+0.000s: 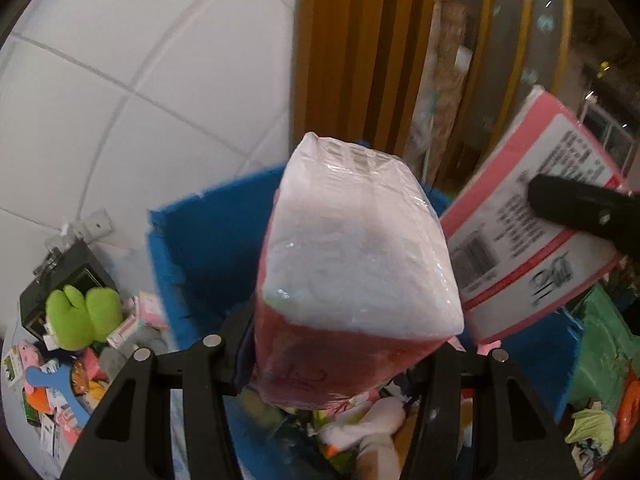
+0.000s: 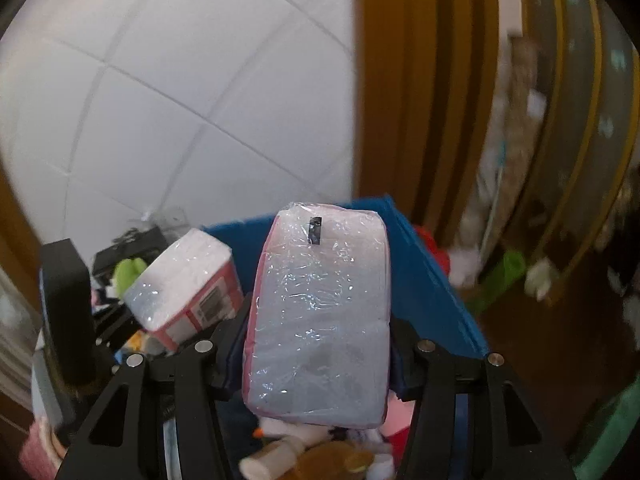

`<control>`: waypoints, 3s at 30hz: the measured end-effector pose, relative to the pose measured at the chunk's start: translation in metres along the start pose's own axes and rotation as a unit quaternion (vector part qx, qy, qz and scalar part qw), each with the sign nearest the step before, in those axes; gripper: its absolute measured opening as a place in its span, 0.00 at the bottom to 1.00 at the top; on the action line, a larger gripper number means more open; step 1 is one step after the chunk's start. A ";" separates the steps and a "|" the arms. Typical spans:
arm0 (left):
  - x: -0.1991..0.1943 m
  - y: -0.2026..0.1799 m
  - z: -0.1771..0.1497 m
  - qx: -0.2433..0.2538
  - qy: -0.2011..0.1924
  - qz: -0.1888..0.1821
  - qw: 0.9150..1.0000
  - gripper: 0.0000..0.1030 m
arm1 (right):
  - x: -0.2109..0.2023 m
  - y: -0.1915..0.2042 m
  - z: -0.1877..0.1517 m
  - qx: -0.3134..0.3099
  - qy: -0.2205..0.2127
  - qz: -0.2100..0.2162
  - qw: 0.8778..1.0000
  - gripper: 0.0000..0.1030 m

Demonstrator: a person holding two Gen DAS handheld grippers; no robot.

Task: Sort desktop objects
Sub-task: 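Carry both pink tissue packs to the blue crate and open both grippers, then withdraw both grippers from the crate toward the table pile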

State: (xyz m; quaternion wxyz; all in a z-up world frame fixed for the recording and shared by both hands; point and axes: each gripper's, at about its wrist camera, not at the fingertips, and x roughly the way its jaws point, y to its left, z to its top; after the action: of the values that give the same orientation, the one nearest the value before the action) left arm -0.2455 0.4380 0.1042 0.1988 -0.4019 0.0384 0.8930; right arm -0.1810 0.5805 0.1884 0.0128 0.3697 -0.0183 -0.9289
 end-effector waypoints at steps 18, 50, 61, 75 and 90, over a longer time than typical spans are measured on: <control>0.186 0.025 0.029 -0.028 0.142 0.141 0.979 0.52 | 0.238 -0.060 0.005 0.113 0.086 0.021 0.990 0.52; 0.222 0.013 0.012 0.001 0.197 0.162 0.967 0.59 | 0.315 -0.056 -0.024 0.072 0.151 -0.012 0.986 1.00; 0.212 0.003 0.007 0.009 0.202 0.145 0.969 0.60 | 0.320 -0.078 -0.026 0.117 0.225 -0.009 0.967 1.00; 0.090 0.023 0.014 -0.005 0.124 0.156 0.980 0.60 | 0.242 -0.043 0.009 0.135 0.205 0.062 0.968 1.00; -0.062 0.149 -0.046 -0.075 -0.034 0.177 0.981 0.60 | 0.150 0.125 0.023 0.036 0.153 0.099 0.983 1.00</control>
State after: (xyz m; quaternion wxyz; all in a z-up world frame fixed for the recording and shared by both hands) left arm -0.2335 0.2704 0.1053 0.0083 -0.3721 0.0345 0.9275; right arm -0.3047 0.4504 0.1071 0.0935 0.5041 -0.0860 -0.8542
